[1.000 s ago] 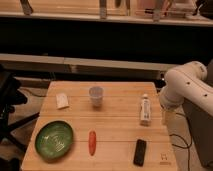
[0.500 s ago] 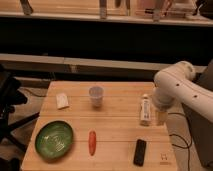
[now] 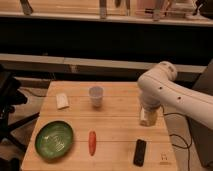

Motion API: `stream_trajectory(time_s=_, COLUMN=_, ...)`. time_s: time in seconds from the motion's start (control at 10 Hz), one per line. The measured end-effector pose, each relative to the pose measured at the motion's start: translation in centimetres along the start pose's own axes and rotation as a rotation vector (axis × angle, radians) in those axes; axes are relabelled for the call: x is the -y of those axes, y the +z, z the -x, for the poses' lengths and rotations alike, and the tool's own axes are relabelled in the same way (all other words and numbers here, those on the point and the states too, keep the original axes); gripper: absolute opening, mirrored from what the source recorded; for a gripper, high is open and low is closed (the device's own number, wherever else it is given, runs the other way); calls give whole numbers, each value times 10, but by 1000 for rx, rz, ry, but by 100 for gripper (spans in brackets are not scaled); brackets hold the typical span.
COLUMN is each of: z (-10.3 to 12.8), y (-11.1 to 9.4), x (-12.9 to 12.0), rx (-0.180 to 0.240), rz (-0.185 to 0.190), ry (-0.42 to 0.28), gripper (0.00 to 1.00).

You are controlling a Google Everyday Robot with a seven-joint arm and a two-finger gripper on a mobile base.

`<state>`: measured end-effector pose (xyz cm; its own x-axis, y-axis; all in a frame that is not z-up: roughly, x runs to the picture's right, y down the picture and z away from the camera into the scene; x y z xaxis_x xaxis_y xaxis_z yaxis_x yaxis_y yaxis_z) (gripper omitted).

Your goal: Drag the ceramic bowl in a circle

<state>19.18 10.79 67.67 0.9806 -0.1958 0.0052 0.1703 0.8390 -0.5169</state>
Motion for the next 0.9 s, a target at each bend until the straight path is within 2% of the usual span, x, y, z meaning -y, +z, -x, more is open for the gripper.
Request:
stream_trajectory(time_s=0.2, z=28, y=-2, x=5, rx=-5, rz=-10, ry=-50, gripper=80)
stream_trajectory(time_s=0.6, z=47, y=0, x=3, rx=-22, rz=-17, ry=-143, gripper=80)
stream_trajectory(time_s=0.9, z=83, y=3, x=8, rx=-16, rz=-25, ry=-189, gripper=80)
